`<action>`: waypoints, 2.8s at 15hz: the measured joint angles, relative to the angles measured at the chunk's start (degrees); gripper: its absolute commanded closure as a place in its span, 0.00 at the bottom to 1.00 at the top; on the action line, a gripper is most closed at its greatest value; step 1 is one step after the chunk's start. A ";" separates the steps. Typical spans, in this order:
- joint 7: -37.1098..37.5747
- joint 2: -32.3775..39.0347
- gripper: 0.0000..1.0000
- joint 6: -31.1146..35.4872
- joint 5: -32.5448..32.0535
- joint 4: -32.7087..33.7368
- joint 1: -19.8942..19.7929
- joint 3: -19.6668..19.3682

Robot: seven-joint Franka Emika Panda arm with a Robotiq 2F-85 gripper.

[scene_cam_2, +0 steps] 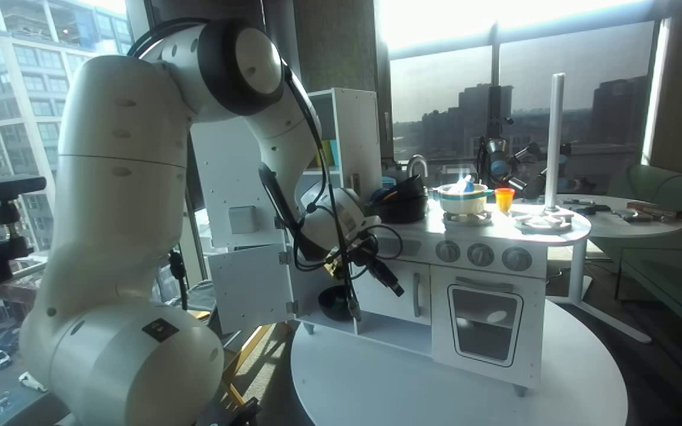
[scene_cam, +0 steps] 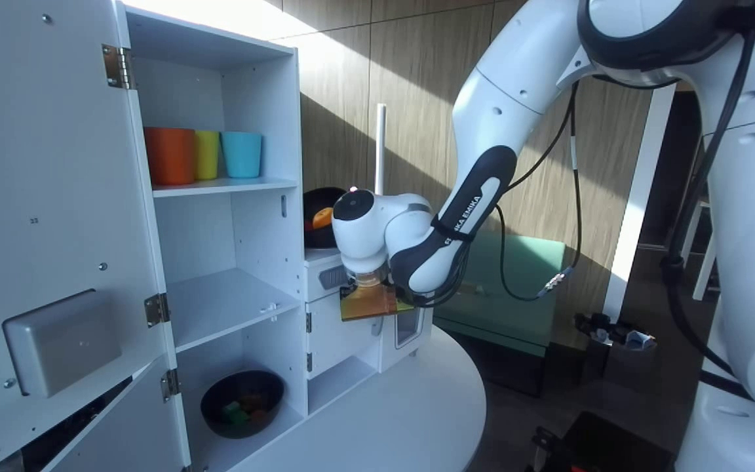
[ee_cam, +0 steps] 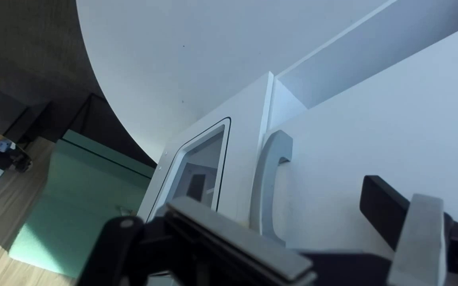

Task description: Close the cupboard doors

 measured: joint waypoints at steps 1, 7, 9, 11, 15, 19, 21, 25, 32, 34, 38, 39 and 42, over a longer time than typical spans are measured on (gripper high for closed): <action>0.18 0.02 0.00 -0.07 0.38 0.00 -0.01 0.08; -14.23 -3.72 0.00 -1.32 19.28 -1.35 -0.51 4.29; -23.42 -7.81 0.00 -2.14 28.66 -3.77 -0.93 7.30; -32.42 -12.46 0.00 -3.37 38.61 -6.61 -1.73 11.82; -49.21 -21.32 0.00 -10.22 56.51 -7.79 1.89 15.83; -57.35 -28.75 0.00 -20.71 60.87 -3.59 4.13 16.10; -57.92 -30.65 0.00 -23.80 60.82 -0.52 4.13 16.35; -58.70 -31.16 0.00 -26.21 60.80 6.94 4.12 16.84; -59.68 -27.25 0.00 -24.81 60.84 21.67 4.10 17.55; -59.60 -25.58 0.00 -24.77 60.58 25.95 4.10 18.25; -58.79 -22.53 0.00 -27.78 60.19 33.47 4.12 19.70; -58.70 -22.06 0.00 -29.89 60.17 34.77 4.13 19.91; -58.59 -21.45 0.00 -31.39 60.15 36.01 4.13 20.05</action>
